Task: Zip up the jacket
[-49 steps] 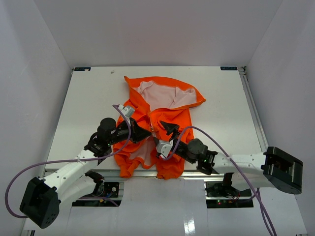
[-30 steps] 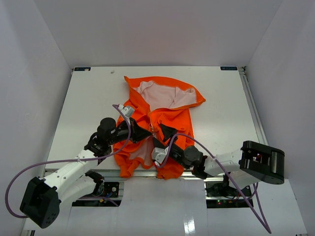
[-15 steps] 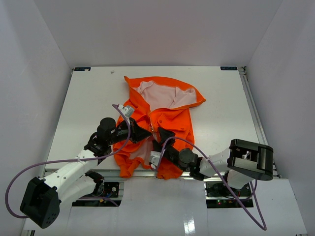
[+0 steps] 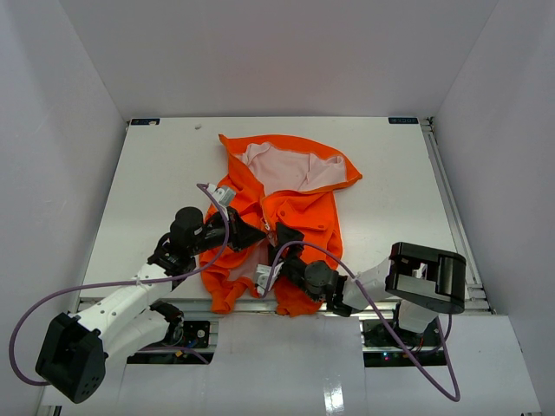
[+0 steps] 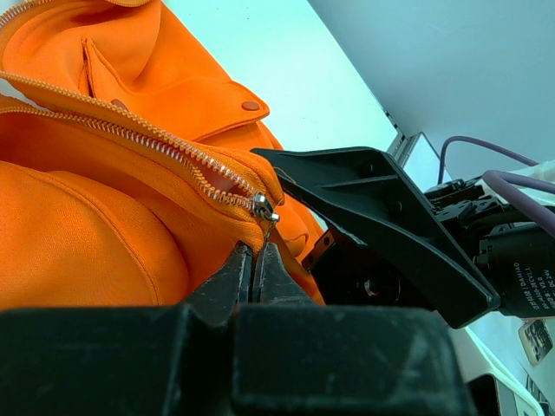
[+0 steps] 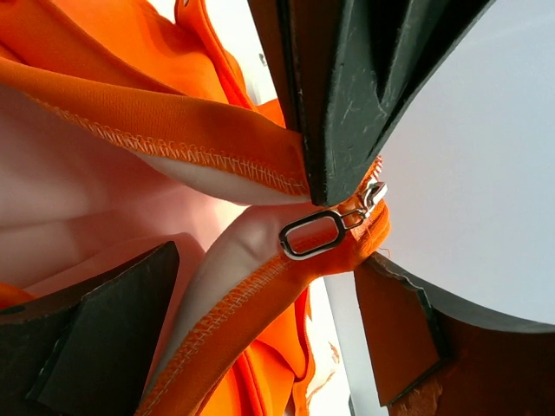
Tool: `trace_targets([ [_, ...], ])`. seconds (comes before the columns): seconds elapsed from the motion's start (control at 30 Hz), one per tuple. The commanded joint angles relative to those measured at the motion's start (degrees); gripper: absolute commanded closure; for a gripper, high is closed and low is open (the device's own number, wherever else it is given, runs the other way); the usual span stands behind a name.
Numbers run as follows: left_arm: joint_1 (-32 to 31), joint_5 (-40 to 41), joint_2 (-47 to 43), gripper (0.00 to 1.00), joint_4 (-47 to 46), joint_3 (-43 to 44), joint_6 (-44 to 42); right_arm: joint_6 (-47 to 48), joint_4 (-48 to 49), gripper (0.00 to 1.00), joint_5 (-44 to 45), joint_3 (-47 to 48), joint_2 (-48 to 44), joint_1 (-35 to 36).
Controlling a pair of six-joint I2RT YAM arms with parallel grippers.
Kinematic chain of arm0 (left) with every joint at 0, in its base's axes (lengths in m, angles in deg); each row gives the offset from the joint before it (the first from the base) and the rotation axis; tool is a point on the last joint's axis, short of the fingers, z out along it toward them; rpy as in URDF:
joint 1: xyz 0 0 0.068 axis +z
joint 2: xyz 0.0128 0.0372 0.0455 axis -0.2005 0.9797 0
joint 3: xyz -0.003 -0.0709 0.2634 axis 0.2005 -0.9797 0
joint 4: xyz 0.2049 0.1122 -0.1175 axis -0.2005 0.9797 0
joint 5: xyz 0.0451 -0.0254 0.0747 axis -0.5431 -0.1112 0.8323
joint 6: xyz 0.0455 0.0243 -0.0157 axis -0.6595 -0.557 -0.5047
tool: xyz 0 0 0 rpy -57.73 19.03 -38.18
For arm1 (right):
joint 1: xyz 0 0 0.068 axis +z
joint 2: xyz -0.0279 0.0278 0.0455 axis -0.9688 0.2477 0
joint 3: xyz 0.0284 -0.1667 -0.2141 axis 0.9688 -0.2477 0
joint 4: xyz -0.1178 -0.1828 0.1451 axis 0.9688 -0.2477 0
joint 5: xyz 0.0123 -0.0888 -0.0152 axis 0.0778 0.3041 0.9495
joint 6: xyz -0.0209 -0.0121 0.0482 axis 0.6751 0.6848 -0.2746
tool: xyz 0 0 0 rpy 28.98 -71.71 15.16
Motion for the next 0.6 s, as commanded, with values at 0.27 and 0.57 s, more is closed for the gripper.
trace_targets([
  [0.27,0.33,-1.13,-0.11,1.00,-1.09,1.91,0.15,-5.28,15.97,0.15,-3.98,-0.21,-7.43,0.34],
  [0.57,0.42,-1.77,-0.34,1.00,-1.41,1.75,0.42,-3.92,18.71,0.19,-3.01,0.53,-5.10,0.26],
])
